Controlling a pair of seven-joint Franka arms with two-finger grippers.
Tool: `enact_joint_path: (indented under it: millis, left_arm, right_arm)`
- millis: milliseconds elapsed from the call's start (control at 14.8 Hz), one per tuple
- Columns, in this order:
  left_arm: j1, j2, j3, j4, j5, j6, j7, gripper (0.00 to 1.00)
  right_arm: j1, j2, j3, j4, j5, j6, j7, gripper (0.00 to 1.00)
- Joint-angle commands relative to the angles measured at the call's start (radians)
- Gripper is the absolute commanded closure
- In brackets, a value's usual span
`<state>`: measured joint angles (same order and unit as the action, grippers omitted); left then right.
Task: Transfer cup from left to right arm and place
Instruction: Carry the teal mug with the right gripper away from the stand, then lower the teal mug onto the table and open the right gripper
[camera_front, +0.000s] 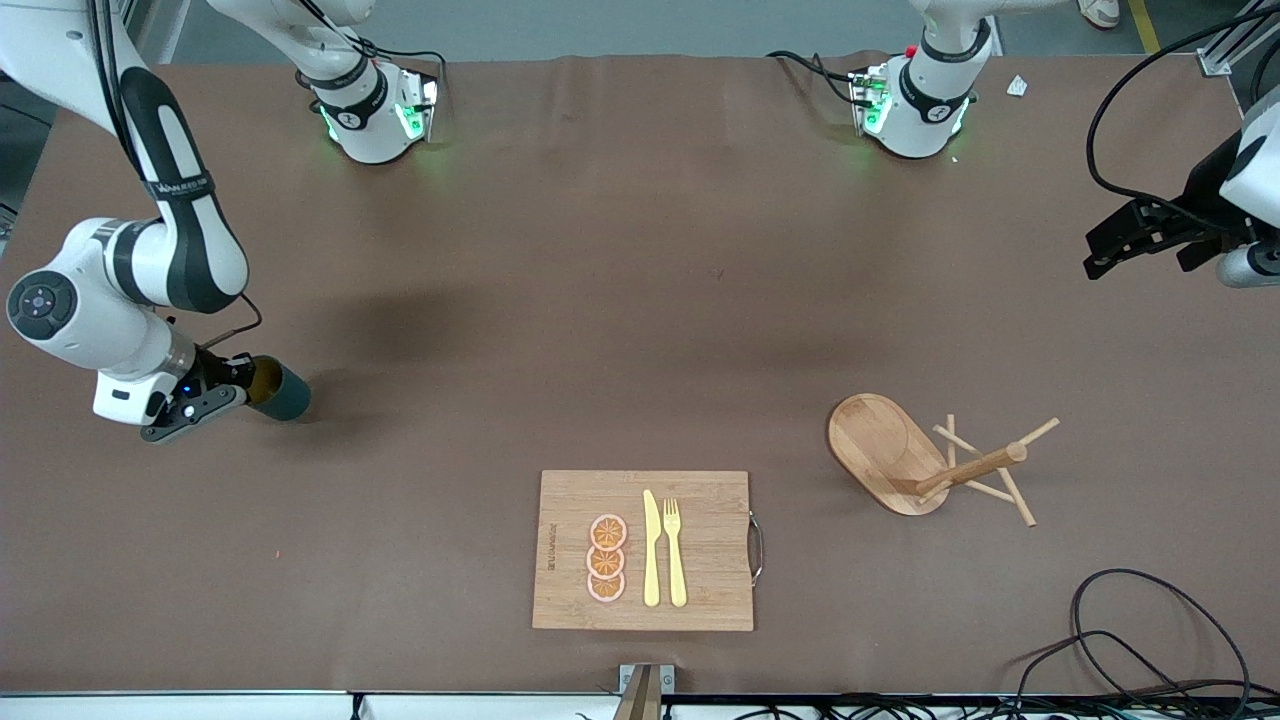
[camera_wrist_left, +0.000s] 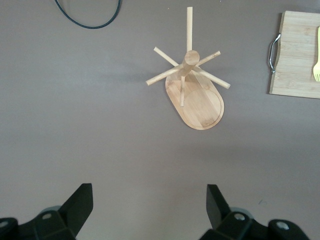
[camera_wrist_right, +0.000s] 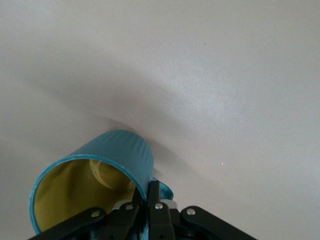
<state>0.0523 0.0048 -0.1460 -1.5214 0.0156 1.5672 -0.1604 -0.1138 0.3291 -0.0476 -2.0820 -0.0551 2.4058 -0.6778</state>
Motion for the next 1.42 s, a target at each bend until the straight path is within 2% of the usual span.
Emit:
enact_joint_path:
  millis: [0, 270, 338, 405, 473, 743, 945, 1148, 1350]
  left_arm:
    - [0.009, -0.006, -0.004, -0.006, -0.02, 0.013, 0.013, 0.0]
    - [0.009, -0.006, -0.004, -0.006, -0.022, 0.019, 0.013, 0.0]
    - [0.009, -0.006, -0.004, -0.005, -0.02, 0.024, 0.013, 0.0]
    - [0.009, -0.006, -0.004, -0.005, -0.02, 0.036, 0.013, 0.0]
    - [0.006, -0.005, -0.004, -0.006, -0.02, 0.042, 0.013, 0.0]
    - [0.007, -0.002, -0.004, -0.008, -0.025, 0.042, 0.012, 0.0]
    - [0.007, -0.002, -0.004, -0.008, -0.025, 0.04, 0.009, 0.0]
    - [0.007, -0.002, -0.001, -0.005, -0.016, 0.034, 0.015, 0.0]
    - [0.009, -0.005, 0.0, -0.005, -0.011, 0.033, 0.015, 0.0]
  right_arm:
    - [-0.023, 0.017, 0.025, -0.027, -0.019, 0.044, -0.005, 1.0]
    - [-0.023, 0.022, 0.026, -0.029, -0.017, 0.042, -0.006, 0.98]
    - [-0.023, 0.022, 0.026, -0.029, -0.017, 0.042, -0.006, 0.81]
    - [-0.027, 0.022, 0.026, -0.027, -0.017, 0.041, -0.014, 0.24]
    - [-0.036, 0.021, 0.026, -0.024, -0.017, 0.035, -0.025, 0.01]
    - [-0.037, 0.004, 0.026, -0.004, -0.011, -0.011, -0.019, 0.0]
    - [-0.037, -0.016, 0.028, 0.121, -0.005, -0.21, 0.006, 0.0]
    - [-0.026, -0.044, 0.032, 0.229, -0.005, -0.376, 0.166, 0.0]
    - [0.003, -0.093, 0.031, 0.266, -0.006, -0.464, 0.363, 0.0]
